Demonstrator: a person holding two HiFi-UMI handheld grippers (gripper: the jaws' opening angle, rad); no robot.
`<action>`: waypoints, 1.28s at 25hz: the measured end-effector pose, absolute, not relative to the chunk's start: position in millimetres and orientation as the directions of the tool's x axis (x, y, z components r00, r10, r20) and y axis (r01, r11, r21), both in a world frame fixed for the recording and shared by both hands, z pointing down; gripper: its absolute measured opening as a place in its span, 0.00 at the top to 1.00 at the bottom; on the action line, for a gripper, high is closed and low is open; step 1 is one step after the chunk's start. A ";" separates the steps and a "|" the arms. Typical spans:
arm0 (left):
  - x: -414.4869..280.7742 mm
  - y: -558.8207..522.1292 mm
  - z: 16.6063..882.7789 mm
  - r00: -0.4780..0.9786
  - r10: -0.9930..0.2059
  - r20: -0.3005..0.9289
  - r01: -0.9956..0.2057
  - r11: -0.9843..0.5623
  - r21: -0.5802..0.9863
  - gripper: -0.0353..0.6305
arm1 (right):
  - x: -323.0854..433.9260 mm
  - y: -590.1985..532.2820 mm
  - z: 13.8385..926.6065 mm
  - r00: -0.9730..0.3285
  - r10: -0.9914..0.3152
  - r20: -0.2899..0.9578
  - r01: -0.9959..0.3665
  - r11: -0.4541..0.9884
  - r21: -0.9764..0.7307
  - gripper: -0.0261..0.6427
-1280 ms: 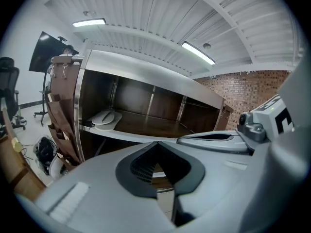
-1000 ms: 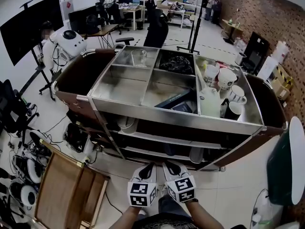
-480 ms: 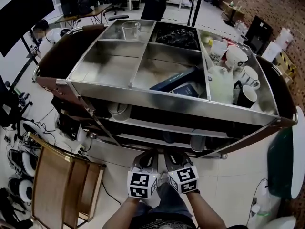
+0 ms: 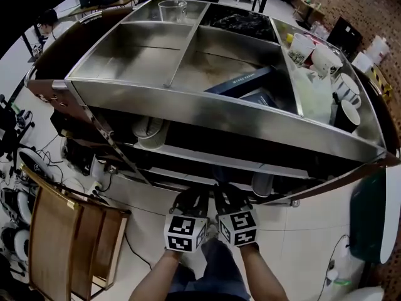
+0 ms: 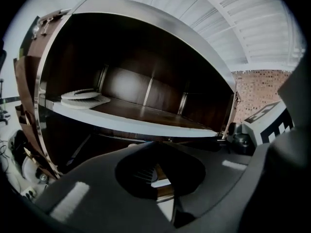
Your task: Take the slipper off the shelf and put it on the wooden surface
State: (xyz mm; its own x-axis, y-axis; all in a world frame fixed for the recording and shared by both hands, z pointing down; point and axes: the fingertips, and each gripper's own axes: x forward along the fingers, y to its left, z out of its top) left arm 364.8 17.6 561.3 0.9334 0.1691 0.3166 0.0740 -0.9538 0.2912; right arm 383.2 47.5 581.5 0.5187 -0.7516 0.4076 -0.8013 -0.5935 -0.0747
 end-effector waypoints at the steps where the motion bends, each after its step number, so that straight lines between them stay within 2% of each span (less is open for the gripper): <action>1: 366.7 17.2 566.5 0.934 0.169 0.315 0.073 -0.953 0.295 0.94 | 386.2 47.3 587.1 0.520 -0.750 0.409 -0.801 -0.594 -0.070 0.94; 14: 369.0 0.7 626.9 0.934 0.154 0.321 0.046 -0.946 0.321 0.94 | 430.9 48.2 680.1 0.540 -0.695 0.475 -0.778 -0.628 -0.035 0.89; 16: 370.5 -3.3 635.5 0.935 0.148 0.324 0.038 -0.945 0.324 0.94 | 441.6 49.1 694.4 0.552 -0.682 0.480 -0.764 -0.644 -0.038 0.83; 32: 387.1 -19.2 679.4 0.939 0.131 0.318 0.017 -0.942 0.335 0.94 | 509.7 46.9 787.7 0.588 -0.579 0.565 -0.691 -0.722 -0.021 0.74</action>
